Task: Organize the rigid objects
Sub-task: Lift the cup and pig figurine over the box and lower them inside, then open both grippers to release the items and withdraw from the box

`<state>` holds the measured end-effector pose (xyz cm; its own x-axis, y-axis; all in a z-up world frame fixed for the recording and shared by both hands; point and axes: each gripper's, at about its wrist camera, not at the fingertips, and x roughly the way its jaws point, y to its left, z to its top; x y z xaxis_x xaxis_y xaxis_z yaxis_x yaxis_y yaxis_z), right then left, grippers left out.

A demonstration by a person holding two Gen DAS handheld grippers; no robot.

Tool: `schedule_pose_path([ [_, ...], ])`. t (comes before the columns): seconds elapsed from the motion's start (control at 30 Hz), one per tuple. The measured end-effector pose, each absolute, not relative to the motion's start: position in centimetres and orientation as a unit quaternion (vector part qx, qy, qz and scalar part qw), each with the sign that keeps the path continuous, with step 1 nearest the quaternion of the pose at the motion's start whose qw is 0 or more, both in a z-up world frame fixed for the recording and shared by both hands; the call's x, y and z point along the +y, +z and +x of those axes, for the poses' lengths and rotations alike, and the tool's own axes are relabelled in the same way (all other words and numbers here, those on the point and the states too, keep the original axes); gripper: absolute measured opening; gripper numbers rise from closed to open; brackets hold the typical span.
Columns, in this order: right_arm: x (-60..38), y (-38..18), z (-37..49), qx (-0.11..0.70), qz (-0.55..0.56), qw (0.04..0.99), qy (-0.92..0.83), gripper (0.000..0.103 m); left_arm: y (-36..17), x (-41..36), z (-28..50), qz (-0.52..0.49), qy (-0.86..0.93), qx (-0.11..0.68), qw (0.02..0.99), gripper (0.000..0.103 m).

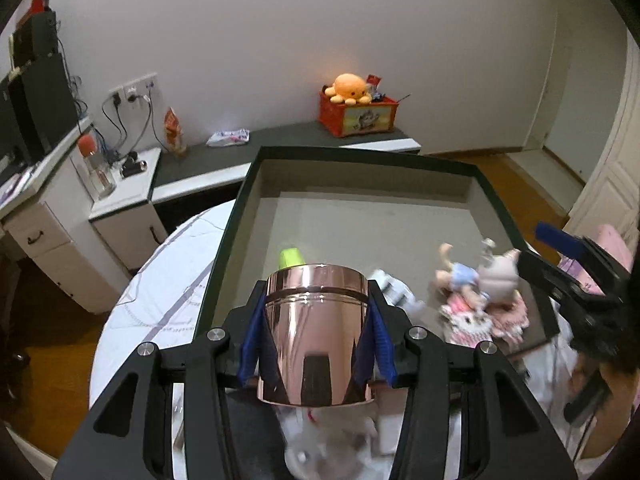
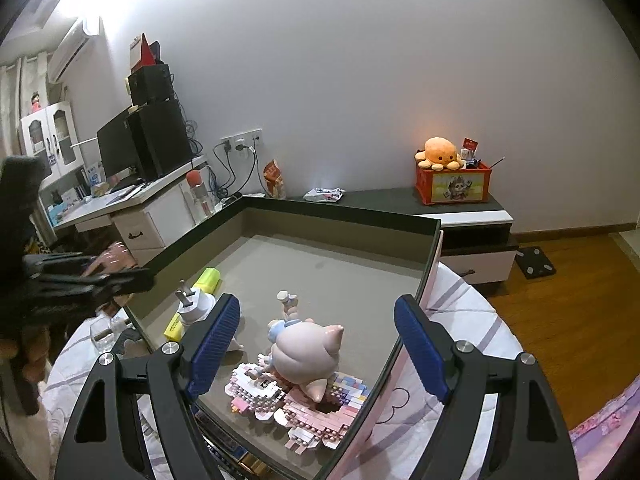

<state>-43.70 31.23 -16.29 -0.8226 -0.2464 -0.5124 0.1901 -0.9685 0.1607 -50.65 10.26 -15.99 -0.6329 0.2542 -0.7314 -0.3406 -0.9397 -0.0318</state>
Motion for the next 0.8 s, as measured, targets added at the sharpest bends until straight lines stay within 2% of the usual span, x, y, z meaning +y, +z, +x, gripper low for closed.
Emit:
schedule_pose_path([
  [0.4,30.4,-16.7,-43.6,-0.039,0.285,0.123,-0.950,0.081,-19.7,10.2,-53.0,-0.435,0.885,0.058,0.156,0.048],
  [0.47,30.3,-16.6,-43.4,-0.039,0.287,0.122,-0.949,0.081,-19.7,9.9,-52.6,-0.436,0.885,0.051,0.154,0.050],
  [0.5,30.3,-16.5,-43.2,-0.040,0.287,0.123,-0.949,0.081,-19.4,9.6,-52.2,-0.435,0.886,0.044,0.154,0.054],
  [0.6,30.2,-15.9,-42.3,-0.037,0.285,0.121,-0.950,0.081,-18.1,9.1,-50.6,-0.417,0.895,0.034,0.154,0.074],
  [0.7,30.3,-14.9,-40.8,-0.033,0.277,0.117,-0.953,0.082,-16.3,8.4,-48.4,-0.395,0.906,0.031,0.151,0.078],
  [0.8,30.4,-13.5,-38.9,-0.030,0.262,0.110,-0.958,0.083,-13.9,7.7,-44.6,-0.353,0.925,0.030,0.138,0.087],
])
